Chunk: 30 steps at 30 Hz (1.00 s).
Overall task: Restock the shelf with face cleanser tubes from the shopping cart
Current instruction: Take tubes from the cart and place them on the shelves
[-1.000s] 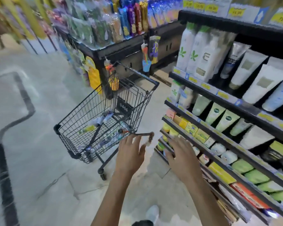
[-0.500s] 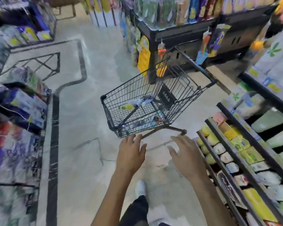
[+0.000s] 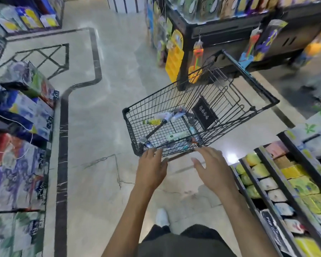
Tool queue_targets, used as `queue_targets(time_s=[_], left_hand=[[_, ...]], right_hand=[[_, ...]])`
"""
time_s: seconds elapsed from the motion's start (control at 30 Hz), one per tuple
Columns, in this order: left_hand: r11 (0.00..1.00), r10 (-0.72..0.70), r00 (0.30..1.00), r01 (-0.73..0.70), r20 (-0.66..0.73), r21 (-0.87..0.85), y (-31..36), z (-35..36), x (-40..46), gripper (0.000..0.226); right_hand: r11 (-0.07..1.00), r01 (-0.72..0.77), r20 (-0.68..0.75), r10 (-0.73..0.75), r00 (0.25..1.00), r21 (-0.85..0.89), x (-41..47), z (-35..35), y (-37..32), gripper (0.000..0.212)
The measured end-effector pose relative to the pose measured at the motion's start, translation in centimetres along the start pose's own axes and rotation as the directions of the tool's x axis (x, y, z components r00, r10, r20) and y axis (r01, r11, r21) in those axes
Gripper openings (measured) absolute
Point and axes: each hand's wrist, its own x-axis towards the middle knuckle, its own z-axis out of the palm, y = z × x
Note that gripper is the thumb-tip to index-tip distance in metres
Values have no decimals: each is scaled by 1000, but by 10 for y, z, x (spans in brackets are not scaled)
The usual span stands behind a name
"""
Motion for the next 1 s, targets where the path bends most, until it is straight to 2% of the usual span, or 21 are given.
queue_targets(time_s=[0.3,0.5,0.73,0.87,1.0], left_hand=[[999,-45,990,49,134,-23,-20,16,72,49],[991,-128,964,134,233,-11,-28,37,132,50],[952,-284,892,306,351,-8,-40,81,213,47],[935,-325,839,353,436,17,-51,111,258,46],[925,-332,795,380,507,10,-70,150,297,47]], right_hand=[[997,-79,87,79,993,1,74,13,6,45],[998,-55,161,55,985,-8,154,27,27,44],[1000,13,337,-4,942,-23,270,46,51,40],[993,73,438,-24,899,-96,337,76,66,43],[993,65,512,-4,859,-101,391,120,81,44]])
